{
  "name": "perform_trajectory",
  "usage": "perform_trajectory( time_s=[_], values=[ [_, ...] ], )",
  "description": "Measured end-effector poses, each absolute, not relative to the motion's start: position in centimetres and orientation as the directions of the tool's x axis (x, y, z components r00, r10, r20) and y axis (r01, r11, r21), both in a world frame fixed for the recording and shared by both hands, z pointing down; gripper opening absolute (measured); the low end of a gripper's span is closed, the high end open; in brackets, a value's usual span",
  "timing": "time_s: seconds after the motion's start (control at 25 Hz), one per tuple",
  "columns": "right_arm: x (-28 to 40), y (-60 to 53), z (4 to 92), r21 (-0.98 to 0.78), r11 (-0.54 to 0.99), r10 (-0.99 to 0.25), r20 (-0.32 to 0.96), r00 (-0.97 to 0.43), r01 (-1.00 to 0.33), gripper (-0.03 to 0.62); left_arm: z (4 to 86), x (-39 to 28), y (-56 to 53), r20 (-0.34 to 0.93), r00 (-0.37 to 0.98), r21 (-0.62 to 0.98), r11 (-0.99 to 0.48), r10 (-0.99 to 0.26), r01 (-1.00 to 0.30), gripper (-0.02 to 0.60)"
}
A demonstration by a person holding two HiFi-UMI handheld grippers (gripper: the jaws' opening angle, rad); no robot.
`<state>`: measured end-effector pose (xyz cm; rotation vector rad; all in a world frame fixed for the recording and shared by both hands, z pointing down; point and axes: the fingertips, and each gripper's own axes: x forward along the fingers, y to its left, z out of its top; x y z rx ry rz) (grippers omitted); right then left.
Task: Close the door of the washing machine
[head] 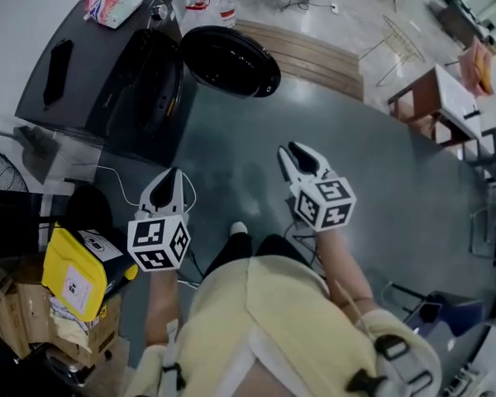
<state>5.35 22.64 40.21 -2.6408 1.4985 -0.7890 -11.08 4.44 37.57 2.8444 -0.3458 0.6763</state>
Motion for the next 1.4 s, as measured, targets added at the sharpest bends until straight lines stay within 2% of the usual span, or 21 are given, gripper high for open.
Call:
perform_trajectory(
  time_s=[0.24,0.44,0.72,1.12,1.4],
  values=[
    [6.8,20.2,40.5,-0.186,-0.523,-0.804,0.433,0.408,-0.832,0.117,39.0,-9.3,2.0,0.462,0.869,0.161,-0.946,-0.179,-0.28,0.008],
    [10.4,19.5,41.2,-0.181,-0.529,-0.801,0.43,0.417,-0.829,0.133,39.3,-6.9,1.3,0.452,0.871,0.161,-0.943,-0.193,-0.292,0.008],
    [17.0,16.6,43.0,-0.153,-0.481,-0.811,0.451,0.372,-0.863,0.138,40.3,-1.4,-0.9,0.455,0.858,0.171,-0.922,-0.239,-0.347,0.008],
    [25.8,13.9,47.7,-0.133,-0.411,-0.796,0.534,0.284,-0.902,0.138,42.3,7.8,-2.8,0.492,0.832,0.129,-0.923,-0.258,-0.362,0.008],
    [31.2,12.5,50.7,-0.116,-0.383,-0.78,0.572,0.254,-0.917,0.137,44.0,11.9,-4.3,0.511,0.801,0.119,-0.898,-0.311,-0.424,0.008]
  ],
)
